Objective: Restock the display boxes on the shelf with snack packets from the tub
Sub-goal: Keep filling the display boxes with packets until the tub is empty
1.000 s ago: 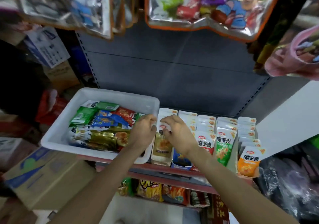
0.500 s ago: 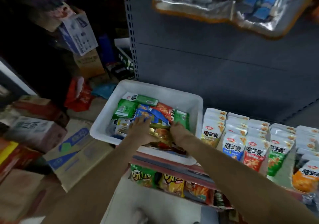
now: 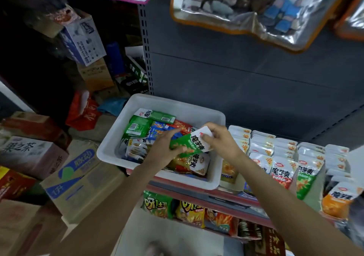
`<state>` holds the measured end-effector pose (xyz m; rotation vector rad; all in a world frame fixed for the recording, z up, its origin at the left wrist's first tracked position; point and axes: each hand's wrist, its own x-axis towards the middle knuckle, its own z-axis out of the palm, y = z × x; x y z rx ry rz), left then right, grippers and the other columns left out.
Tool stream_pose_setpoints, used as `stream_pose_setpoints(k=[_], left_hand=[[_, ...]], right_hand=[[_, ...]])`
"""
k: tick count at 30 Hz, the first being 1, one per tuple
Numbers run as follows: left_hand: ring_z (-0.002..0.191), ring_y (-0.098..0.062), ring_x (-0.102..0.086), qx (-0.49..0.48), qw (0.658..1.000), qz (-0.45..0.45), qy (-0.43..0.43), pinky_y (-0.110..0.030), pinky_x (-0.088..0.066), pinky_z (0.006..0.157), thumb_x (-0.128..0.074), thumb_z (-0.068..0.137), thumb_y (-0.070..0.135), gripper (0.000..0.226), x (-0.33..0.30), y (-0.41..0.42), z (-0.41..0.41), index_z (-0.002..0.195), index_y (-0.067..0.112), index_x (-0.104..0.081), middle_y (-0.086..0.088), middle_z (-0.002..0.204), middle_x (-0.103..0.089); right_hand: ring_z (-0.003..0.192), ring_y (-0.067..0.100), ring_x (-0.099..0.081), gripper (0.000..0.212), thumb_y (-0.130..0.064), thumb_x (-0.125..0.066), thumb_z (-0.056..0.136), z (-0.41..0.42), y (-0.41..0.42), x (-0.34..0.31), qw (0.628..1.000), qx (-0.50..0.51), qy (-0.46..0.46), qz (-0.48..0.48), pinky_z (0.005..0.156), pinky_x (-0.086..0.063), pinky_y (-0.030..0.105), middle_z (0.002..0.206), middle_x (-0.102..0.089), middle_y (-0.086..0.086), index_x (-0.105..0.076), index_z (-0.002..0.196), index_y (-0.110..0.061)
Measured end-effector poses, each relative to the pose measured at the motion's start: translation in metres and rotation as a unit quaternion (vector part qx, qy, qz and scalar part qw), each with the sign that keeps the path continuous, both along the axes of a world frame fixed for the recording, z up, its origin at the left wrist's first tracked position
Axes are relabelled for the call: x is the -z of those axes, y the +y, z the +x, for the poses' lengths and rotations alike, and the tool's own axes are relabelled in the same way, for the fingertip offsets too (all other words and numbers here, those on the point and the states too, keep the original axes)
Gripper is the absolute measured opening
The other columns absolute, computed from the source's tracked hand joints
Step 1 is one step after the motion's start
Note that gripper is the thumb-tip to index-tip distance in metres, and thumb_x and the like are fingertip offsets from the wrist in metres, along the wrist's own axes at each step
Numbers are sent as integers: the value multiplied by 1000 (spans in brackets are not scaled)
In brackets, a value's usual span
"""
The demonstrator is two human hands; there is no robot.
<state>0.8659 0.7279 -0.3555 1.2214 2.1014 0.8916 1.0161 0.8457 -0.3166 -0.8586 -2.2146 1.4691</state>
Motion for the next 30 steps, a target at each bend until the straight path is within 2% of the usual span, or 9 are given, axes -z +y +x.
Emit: stream_pose_setpoints(k=[2, 3, 5, 9, 15, 20, 23, 27, 30], left_hand=[[99, -11, -57, 20, 999, 36, -7, -20, -42, 81, -64, 88, 28, 38, -15, 2, 10, 124, 17, -55, 6, 102, -57], [82, -6, -57, 19, 999, 48, -15, -13, -40, 67, -62, 89, 26, 28, -20, 4, 14, 116, 17, -59, 11, 87, -55], [67, -10, -60, 16, 996, 74, -37, -11, -42, 54, -62, 90, 23, 12, -28, 10, 24, 100, 16, -62, 9, 78, -60], [71, -12, -65, 24, 992, 104, -68, -27, -51, 62, -64, 88, 22, 12, -32, 29, 53, 93, 12, -66, -2, 81, -68], [65, -3, -59, 84, 986, 93, -108, -23, -47, 60, -68, 86, 23, 15, -39, 79, 128, 93, 11, -65, 0, 82, -66], [84, -12, -58, 139, 988, 45, -57, -22, -44, 68, -68, 85, 32, 29, -36, 114, 199, 105, 12, -59, 2, 93, -62], [110, -17, -51, 181, 980, 35, 69, -28, -43, 90, -67, 85, 30, 47, -27, 130, 231, 125, 14, -50, -2, 122, -54], [141, -21, -19, 232, 941, -14, 245, -34, -24, 114, -67, 84, 36, 81, -18, 145, 258, 148, 17, -20, -4, 155, -17], [146, -22, 2, 238, 913, -51, 328, -34, -8, 118, -69, 82, 39, 98, -13, 158, 267, 152, 18, -3, -4, 159, 6]], right_hand=[[71, 7, -61, 17, -3, -57, 91, 6, 4, -5, 996, 39, 57, -54, 65, -48, 23, 72, -62, -6, -60, 78, -14], [70, 6, -62, 15, -4, -60, 89, 10, 4, -8, 990, 71, 87, -80, 64, -49, 23, 72, -64, -6, -62, 79, -14], [74, 13, -63, 6, -9, -66, 86, 19, 8, -9, 974, 136, 125, -134, 68, -51, 29, 79, -67, 0, -65, 83, -13], [69, 9, -63, 7, -6, -64, 87, 49, 14, -17, 964, 174, 118, -163, 63, -54, 24, 78, -65, 3, -62, 88, -12], [60, 1, -64, 7, -1, -62, 87, 136, 37, -43, 966, 217, 117, -84, 54, -54, 21, 77, -65, 6, -61, 92, -5], [65, 6, -61, 4, -4, -64, 86, 227, 65, -53, 963, 261, 61, 15, 67, -53, 31, 74, -64, 1, -62, 86, -7], [70, 19, -59, 10, -10, -67, 85, 271, 81, -53, 958, 270, -8, 96, 71, -51, 39, 70, -62, 0, -60, 78, -13], [75, 25, -57, 7, -15, -64, 88, 302, 92, -47, 948, 238, -106, 181, 68, -43, 34, 76, -62, 3, -59, 84, -12], [81, 28, -57, 15, -16, -62, 90, 308, 99, -35, 944, 210, -145, 207, 70, -41, 34, 88, -65, 11, -62, 100, -6]])
